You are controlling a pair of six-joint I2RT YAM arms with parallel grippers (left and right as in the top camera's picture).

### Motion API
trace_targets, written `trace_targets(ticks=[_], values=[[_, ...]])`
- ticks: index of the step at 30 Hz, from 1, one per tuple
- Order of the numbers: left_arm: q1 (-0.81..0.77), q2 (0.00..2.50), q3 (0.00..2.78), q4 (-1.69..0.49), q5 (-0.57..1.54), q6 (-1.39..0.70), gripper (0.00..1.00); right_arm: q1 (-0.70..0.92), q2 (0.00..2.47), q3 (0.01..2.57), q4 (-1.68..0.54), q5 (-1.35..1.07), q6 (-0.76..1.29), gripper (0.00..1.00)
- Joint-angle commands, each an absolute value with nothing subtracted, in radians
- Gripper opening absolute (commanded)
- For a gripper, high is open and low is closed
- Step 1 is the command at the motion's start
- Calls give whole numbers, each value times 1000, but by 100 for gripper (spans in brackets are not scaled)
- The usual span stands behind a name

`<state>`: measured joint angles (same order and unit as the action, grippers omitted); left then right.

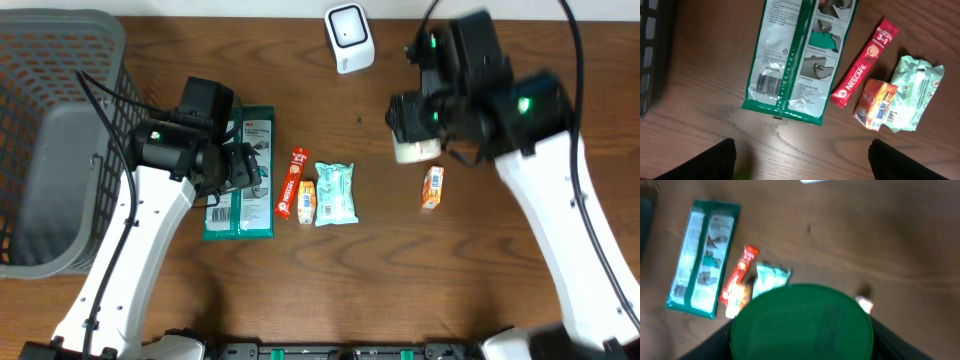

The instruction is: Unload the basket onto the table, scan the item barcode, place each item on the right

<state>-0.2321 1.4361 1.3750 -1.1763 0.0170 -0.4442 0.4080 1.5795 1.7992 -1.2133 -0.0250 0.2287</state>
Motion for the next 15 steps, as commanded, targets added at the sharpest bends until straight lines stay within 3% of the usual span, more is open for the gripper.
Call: trace_targets(ticks=[1,8,15], values=[[-235,1431,1376,-1180,12,-442,85,420,1409,1503,-1007,15,343,28],[-235,1431,1376,-1180,12,-442,85,422,1218,913,-397,60,411,29],[-235,1431,1376,-1180,12,-442,85,455,1284,582,129,149,326,16]])
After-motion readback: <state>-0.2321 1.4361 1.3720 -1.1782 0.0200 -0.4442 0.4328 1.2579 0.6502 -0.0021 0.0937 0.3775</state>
